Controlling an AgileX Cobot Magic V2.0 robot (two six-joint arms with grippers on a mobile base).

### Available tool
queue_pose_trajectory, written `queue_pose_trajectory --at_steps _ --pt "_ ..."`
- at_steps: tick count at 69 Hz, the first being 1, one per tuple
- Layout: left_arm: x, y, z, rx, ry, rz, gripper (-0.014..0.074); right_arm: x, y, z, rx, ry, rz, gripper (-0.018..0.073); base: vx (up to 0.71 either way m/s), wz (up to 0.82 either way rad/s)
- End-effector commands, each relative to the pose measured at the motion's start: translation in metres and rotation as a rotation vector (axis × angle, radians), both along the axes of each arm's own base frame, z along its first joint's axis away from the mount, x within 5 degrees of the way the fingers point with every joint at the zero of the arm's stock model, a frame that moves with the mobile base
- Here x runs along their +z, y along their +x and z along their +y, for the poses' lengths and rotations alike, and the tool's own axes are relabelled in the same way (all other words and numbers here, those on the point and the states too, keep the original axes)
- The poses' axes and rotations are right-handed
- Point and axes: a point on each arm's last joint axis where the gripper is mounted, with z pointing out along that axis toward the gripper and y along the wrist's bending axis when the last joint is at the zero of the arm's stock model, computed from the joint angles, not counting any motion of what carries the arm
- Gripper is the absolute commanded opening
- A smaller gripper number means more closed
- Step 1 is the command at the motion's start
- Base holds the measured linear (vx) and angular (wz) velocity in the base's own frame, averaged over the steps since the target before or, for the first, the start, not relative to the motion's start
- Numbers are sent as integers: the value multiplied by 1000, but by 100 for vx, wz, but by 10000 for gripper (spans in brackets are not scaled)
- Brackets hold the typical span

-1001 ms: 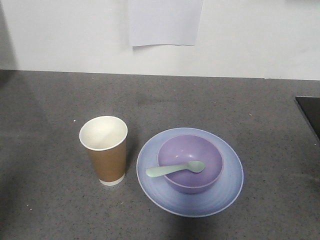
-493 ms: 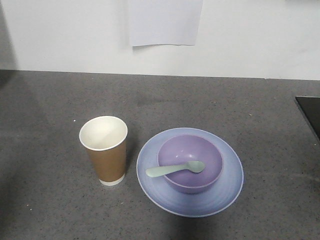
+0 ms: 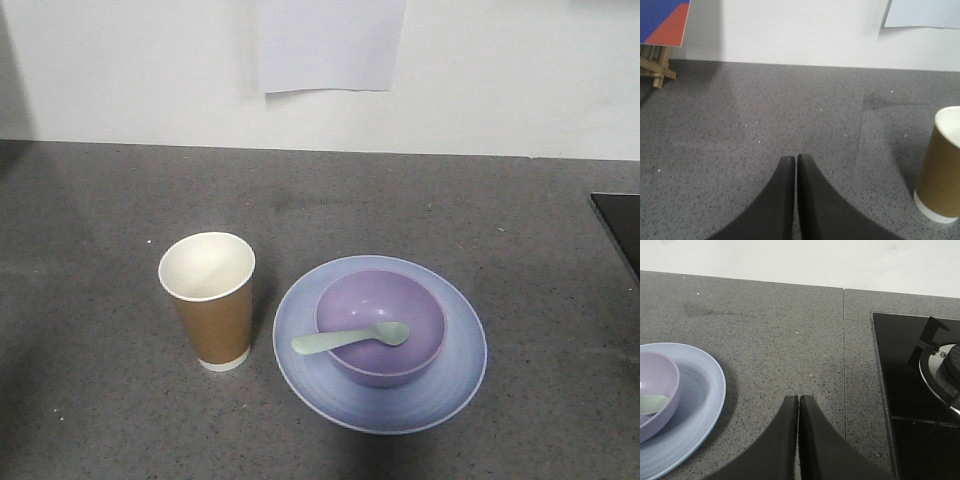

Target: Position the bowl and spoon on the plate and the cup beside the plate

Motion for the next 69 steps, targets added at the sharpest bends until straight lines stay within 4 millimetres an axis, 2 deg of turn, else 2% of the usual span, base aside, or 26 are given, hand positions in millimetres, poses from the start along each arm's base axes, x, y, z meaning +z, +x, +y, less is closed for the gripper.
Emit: queue_pose_trajectory --at_steps 1,19,37,69 --pt "5 -1 -4 -51 -9 -136 -7 14 2 -2 -17 -7 -88 -11 0 0" --pt "-47 -14 -5 -62 42 -378 -7 14 2 -2 -17 -7 -88 -11 0 0" --pt "-93 -20 -2 -12 67 -485 -6 14 2 -2 -17 -7 -88 -11 0 0" --pt "-91 -26 -2 -13 74 -527 -6 13 2 -2 -16 -7 -82 -11 0 0"
